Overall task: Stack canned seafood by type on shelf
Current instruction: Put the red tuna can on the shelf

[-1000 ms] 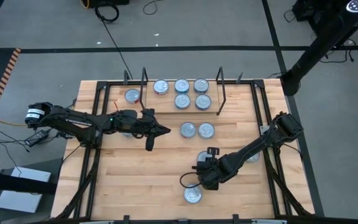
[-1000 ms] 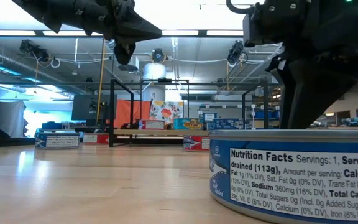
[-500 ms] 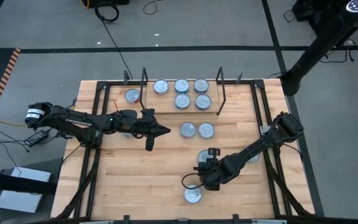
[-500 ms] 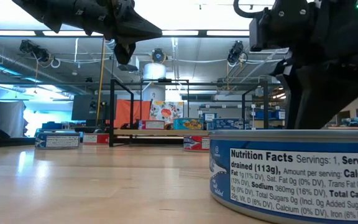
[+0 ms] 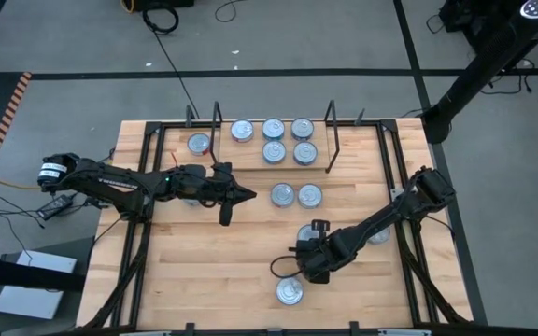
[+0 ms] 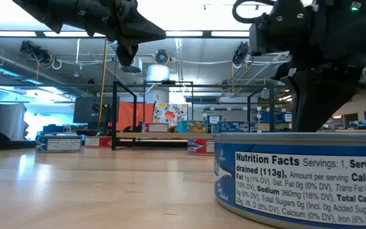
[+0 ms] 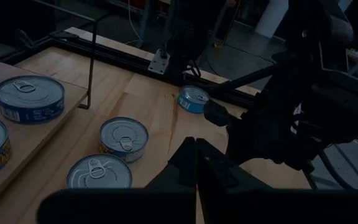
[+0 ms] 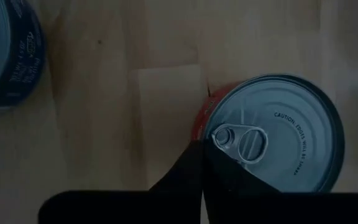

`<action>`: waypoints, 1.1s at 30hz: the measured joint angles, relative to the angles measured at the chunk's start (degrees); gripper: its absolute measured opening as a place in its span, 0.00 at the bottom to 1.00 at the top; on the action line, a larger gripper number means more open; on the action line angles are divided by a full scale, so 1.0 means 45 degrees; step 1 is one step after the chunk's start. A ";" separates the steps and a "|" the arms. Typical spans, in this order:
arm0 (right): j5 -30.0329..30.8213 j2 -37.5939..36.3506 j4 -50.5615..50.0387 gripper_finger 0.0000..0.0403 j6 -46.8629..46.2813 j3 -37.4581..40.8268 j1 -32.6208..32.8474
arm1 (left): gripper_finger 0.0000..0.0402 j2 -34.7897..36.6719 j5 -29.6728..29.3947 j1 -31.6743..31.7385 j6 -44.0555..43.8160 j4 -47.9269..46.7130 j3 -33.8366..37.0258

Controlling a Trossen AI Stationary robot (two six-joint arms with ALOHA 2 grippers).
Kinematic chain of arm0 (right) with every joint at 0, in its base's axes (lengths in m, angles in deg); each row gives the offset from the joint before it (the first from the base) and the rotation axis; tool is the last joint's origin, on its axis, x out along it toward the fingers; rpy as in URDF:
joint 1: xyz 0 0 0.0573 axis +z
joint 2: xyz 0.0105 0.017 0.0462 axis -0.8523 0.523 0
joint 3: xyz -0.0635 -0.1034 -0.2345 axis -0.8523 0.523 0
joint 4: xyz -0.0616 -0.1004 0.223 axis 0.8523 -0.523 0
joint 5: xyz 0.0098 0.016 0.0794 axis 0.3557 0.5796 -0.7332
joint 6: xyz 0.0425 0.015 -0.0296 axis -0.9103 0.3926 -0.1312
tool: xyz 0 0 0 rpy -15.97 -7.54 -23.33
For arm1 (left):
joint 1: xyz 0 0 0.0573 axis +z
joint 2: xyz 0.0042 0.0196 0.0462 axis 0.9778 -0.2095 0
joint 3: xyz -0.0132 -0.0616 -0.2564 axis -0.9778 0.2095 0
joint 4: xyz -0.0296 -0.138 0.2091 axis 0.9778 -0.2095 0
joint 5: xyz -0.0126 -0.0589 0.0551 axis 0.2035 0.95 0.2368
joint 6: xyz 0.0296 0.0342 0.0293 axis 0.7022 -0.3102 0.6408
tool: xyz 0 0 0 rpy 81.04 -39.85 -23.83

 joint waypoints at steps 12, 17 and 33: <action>-0.1270 -0.0083 0.1100 0.01 0.0023 -0.1243 -0.0338 | 0.01 0.0000 -0.0069 0.0000 -0.0257 0.0029 0.0000; -0.3308 -0.0093 0.2055 0.01 0.0058 -0.1422 -0.0616 | 0.01 0.0000 -0.0073 0.0000 -0.0336 0.0034 0.0000; -0.8226 -0.0477 0.3404 0.01 0.0566 -0.1422 -0.2599 | 0.01 0.0000 -0.0069 -0.0024 -0.0849 0.0015 -0.0005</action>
